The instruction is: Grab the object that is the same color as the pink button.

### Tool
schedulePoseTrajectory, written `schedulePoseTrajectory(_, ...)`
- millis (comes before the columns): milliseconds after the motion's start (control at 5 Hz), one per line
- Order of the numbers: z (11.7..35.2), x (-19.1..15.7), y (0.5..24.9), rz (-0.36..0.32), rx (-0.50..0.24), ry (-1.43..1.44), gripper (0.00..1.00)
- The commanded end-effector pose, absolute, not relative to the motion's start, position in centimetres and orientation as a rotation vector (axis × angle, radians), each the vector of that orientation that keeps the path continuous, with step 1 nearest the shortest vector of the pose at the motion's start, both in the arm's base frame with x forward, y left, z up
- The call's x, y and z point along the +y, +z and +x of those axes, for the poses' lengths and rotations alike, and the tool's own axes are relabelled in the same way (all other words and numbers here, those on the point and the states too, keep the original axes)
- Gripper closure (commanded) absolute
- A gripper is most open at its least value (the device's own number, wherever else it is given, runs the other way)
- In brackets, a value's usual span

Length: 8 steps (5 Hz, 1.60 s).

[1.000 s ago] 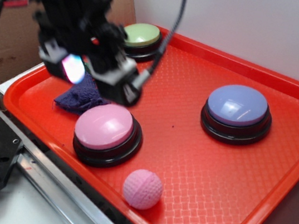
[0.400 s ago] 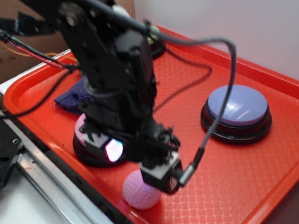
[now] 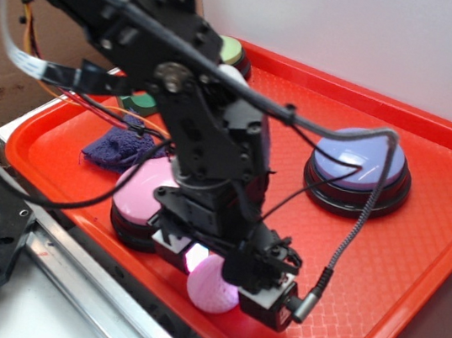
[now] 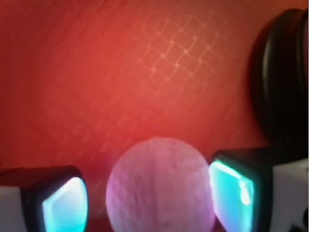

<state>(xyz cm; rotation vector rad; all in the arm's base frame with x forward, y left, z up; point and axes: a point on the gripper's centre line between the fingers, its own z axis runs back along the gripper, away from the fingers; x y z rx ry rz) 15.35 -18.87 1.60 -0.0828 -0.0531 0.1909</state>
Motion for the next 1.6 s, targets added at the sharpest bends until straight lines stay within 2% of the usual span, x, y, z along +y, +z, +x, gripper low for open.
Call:
schedulePoseTrajectory(0,18.0,-18.6,2.5,-0.066,-0.076,0.220,1.00)
schedulePoseTrajectory(400,18.8,-14.4,6.3,-0.099,-0.080,0.334,1.00)
schedulePoseTrajectory(600,20.1,-10.7,9.3,-0.151,-0.046,0.325,1.00)
schedulePoseTrajectory(800,22.2,-6.4,13.2,-0.133,-0.021,0.197,1.00)
schedulePoseTrajectory(1000,23.1,-2.8,15.6,-0.149,-0.090,0.155,1.00)
schedulePoseTrajectory(1200,22.9,-1.5,17.5,-0.090,-0.170,0.127,1.00)
schedulePoseTrajectory(1400,22.7,-1.0,17.8,-0.071,-0.166,0.086,1.00)
